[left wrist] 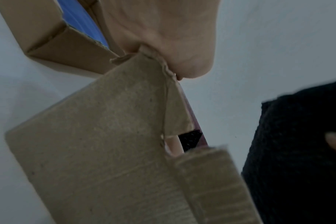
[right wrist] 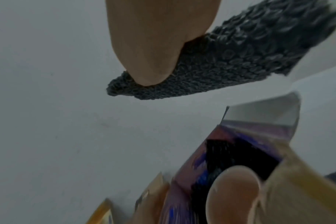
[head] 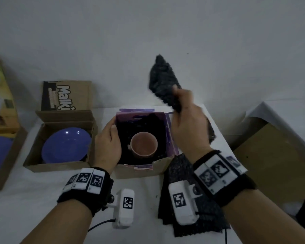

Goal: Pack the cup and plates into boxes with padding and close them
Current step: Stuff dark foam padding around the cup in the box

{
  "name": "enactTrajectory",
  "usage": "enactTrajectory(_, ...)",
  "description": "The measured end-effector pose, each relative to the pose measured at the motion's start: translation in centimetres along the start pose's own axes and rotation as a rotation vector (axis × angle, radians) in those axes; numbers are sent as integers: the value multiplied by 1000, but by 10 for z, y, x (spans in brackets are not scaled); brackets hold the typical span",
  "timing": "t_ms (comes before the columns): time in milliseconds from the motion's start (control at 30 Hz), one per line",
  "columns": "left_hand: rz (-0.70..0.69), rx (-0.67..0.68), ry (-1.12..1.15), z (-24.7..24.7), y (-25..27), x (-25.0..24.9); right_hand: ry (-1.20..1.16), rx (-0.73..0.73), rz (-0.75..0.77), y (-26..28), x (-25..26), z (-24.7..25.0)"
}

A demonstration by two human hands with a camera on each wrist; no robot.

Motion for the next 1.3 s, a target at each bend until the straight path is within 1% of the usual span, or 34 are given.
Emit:
enactTrajectory(33, 32, 9, 34, -1, 0, 3, 44, 80, 77, 1, 11, -18)
enactTrajectory(67, 85, 13, 67, -1, 0, 6, 80, 210, 123, 5, 19, -43)
enactTrajectory(100, 154, 2, 99, 0, 0, 10, 106, 389, 137, 13, 23, -69)
enactTrajectory(133, 222, -15, 129, 1, 0, 15, 117, 599, 121, 26, 23, -95)
enactTrajectory(167, 259, -21, 150, 1, 0, 17, 119, 785, 95, 40, 20, -116)
enactTrajectory(200, 254, -14, 165, 1, 0, 16, 127, 929, 82, 53, 18, -132)
enactTrajectory(233, 210, 4, 178, 0, 1, 11, 139, 1029, 85, 63, 17, -143)
enactTrajectory(300, 115, 22, 181, 1, 2, 2, 147, 1133, 102, 74, 17, -154)
enactTrajectory(333, 104, 20, 161, 2, 3, -1, 140, 1173, 110, 75, 18, -154)
enactTrajectory(400, 131, 21, 122, 4, 3, 0, 80, 1237, 101, 75, 20, -150)
enactTrajectory(433, 134, 20, 91, 5, 3, 0, 17, 1241, 87, 73, 22, -146)
enactTrajectory(467, 110, 16, 42, 6, 2, -1, -77, 1185, 67, 67, 26, -140)
enactTrajectory(500, 69, 12, -14, 7, 2, -3, -170, 1047, 43, 55, 29, -132)
enactTrajectory(533, 38, 4, -67, 7, 1, -4, -203, 857, 15, 41, 27, -122)
enactTrajectory(567, 26, -3, -104, 6, -1, -5, -161, 683, -6, 29, 21, -113)
enactTrajectory(600, 27, -8, -131, 5, -2, -5, -75, 575, -26, 20, 15, -106)
enactTrajectory(633, 29, -5, -151, 4, -2, -4, 5, 562, -63, 17, 7, -106)
enactTrajectory(667, 25, 3, -170, 1, -3, -4, 60, 640, -133, 19, -1, -112)
enactTrajectory(700, 15, 12, -189, 0, -3, -4, 88, 762, -212, 26, -9, -121)
enactTrajectory(733, 3, 23, -213, 0, -3, -4, 95, 869, -281, 33, -13, -130)
enactTrajectory(767, -8, 33, -230, -1, -3, -5, 95, 942, -329, 40, -16, -137)
enactTrajectory(833, -26, 38, -239, 0, -2, -10, 89, 1020, -376, 45, -18, -148)
enactTrajectory(933, -73, 29, -226, 2, 3, -23, 118, 1101, -395, 46, -20, -158)
enactTrajectory(1000, -77, 31, -244, 2, 6, -23, 222, 1093, -377, 53, -17, -164)
enactTrajectory(1067, -62, 28, -305, 1, 4, -18, 355, 1035, -326, 60, -13, -171)
enactTrajectory(1133, -75, 47, -340, -2, 2, -14, 362, 1020, -302, 64, -12, -173)
enactTrajectory(1167, -86, 66, -348, -3, 1, -12, 303, 1043, -319, 62, -14, -170)
enactTrajectory(1233, -59, 86, -427, -4, -1, -8, 47, 1092, -396, 49, -13, -156)
enactTrajectory(1267, -43, 78, -515, -4, -1, -7, -80, 1062, -403, 38, -12, -145)
enactTrajectory(1300, -50, 52, -618, -3, 1, -10, -152, 963, -382, 23, -14, -131)
Point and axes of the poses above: each hand's wrist, its own y-axis away from the middle knuckle, its own z-axis out of the back of the hand, x = y × z, the point moved 7 cm from there along -y, towards the middle knuckle, and after that the axes turned 8 degrees about z, right-handed, at the moved point
